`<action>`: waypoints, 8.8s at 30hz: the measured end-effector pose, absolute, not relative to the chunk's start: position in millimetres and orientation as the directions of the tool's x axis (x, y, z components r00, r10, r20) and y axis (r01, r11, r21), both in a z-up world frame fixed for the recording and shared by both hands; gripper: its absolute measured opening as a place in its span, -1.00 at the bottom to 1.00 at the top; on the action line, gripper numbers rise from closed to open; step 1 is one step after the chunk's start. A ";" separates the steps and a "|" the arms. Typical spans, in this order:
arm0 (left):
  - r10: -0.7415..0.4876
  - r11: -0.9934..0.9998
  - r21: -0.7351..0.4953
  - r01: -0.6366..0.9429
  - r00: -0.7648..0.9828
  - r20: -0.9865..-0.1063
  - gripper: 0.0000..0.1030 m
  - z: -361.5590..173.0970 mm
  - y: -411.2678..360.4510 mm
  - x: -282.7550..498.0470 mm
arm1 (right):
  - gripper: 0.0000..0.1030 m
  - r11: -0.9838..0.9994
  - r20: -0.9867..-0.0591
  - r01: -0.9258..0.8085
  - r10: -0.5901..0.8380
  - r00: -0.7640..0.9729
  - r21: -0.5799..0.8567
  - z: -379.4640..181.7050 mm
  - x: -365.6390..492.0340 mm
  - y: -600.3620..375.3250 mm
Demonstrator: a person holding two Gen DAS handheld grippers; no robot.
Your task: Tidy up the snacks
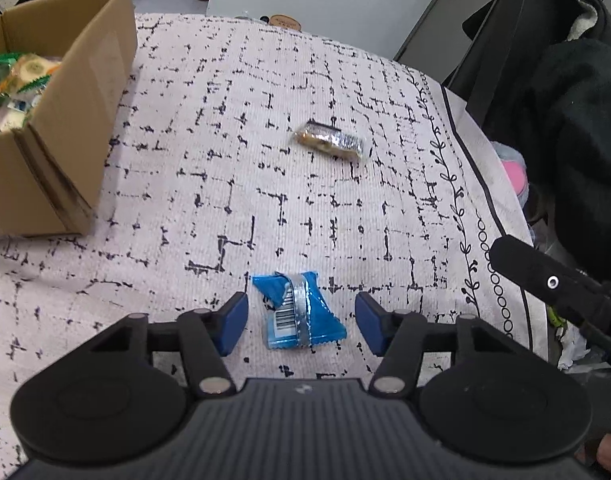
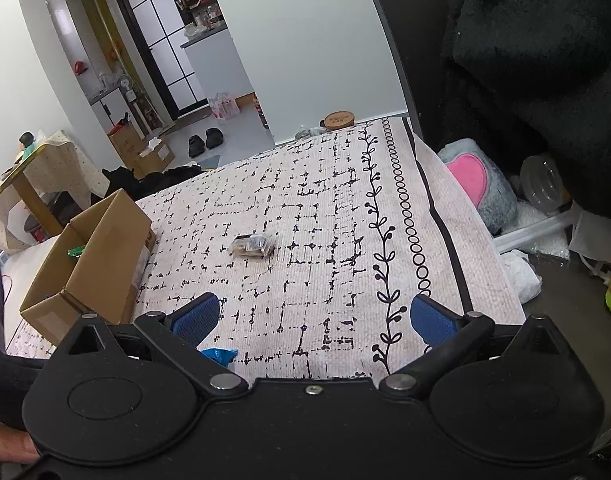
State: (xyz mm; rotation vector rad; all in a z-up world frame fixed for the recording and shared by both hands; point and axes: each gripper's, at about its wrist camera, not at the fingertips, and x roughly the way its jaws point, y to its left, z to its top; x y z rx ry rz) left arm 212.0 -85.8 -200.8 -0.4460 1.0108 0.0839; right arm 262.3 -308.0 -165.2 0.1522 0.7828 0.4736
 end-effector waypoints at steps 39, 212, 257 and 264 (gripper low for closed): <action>0.004 0.898 -0.304 -0.319 0.695 -0.719 -0.42 -144.2 -24.0 233.4 | 0.23 0.841 -0.640 -0.505 0.498 0.585 0.194 -168.0 314.7 -223.5; 0.120 0.950 -0.144 -0.278 0.750 -0.651 1.00 26.3 34.1 26.8 | 1.00 0.750 -0.525 -0.585 0.648 0.552 0.309 -7.3 148.3 -225.0; 0.116 0.960 -0.134 -0.247 0.784 -0.610 1.00 45.8 28.6 -35.8 | 1.00 0.788 -0.560 -0.563 0.591 0.581 0.247 18.2 101.2 -227.5; 0.117 0.958 -0.136 -0.251 0.780 -0.614 1.00 44.5 33.7 -36.7 | 1.00 0.785 -0.564 -0.567 0.595 0.573 0.251 18.1 101.5 -221.0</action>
